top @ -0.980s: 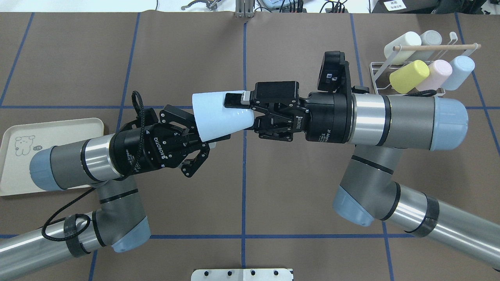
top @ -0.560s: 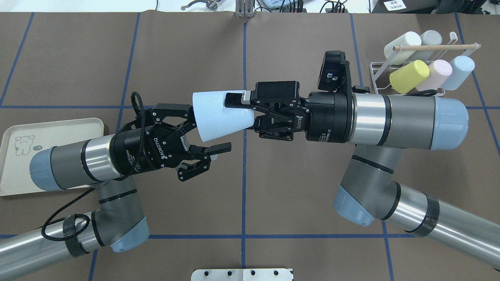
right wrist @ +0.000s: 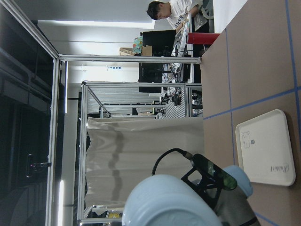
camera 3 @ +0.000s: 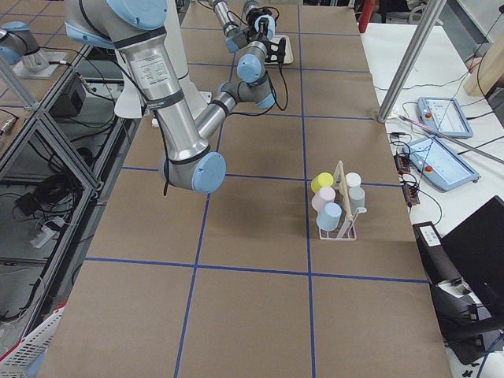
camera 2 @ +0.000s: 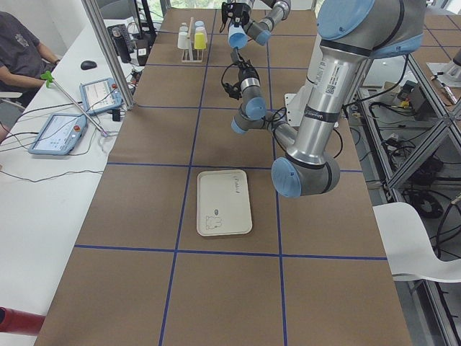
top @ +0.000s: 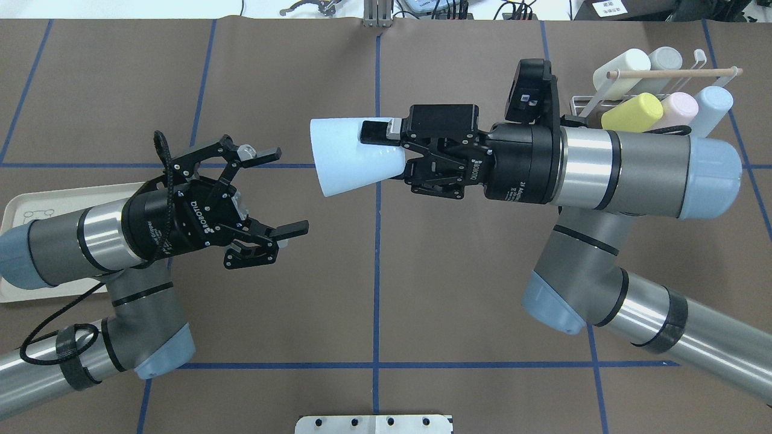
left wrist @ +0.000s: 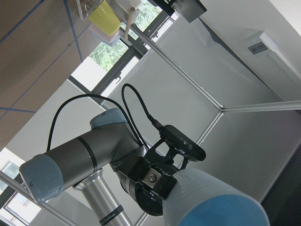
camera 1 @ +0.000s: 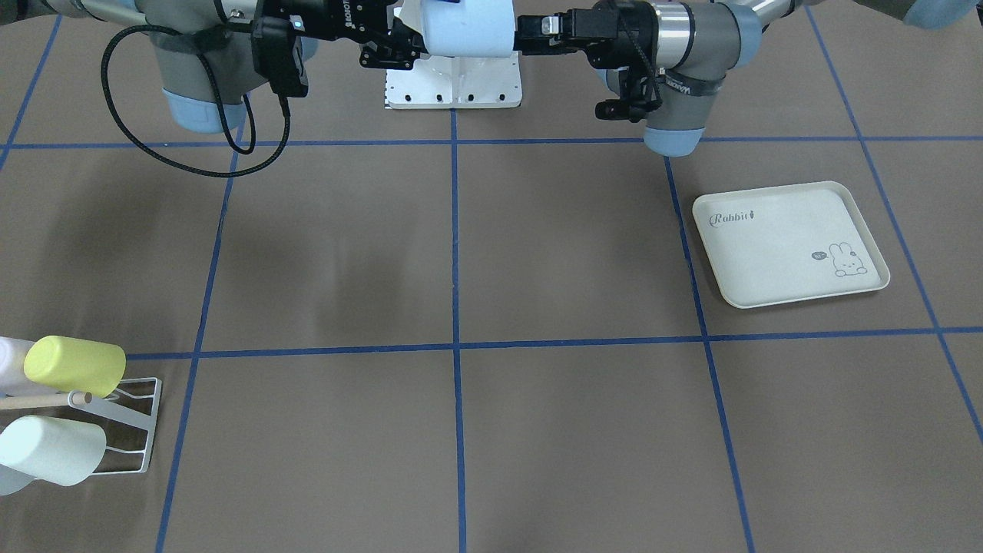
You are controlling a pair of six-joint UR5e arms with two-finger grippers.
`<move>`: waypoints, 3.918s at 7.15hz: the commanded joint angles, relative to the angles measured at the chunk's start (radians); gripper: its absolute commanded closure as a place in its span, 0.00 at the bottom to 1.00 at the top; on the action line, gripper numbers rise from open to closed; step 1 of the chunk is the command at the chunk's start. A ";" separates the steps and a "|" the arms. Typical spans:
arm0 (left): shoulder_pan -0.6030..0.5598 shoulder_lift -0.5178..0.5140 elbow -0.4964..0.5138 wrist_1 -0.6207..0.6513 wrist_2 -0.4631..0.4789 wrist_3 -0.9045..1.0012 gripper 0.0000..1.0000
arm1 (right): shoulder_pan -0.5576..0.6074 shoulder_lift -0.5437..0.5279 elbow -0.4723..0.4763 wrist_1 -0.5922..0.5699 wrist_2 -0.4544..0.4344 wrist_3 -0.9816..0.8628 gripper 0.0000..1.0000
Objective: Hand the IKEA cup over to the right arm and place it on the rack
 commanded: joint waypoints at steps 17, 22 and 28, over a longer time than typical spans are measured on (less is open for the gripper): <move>-0.624 0.237 -0.090 1.483 -0.279 1.779 0.00 | 0.788 0.019 -0.575 -1.102 0.387 -1.550 0.79; -0.624 0.238 -0.103 1.484 -0.279 1.772 0.00 | 0.770 0.027 -0.605 -1.165 0.394 -1.552 0.79; -0.624 0.238 -0.109 1.484 -0.281 1.766 0.00 | 0.733 0.009 -0.628 -1.162 0.382 -1.557 0.13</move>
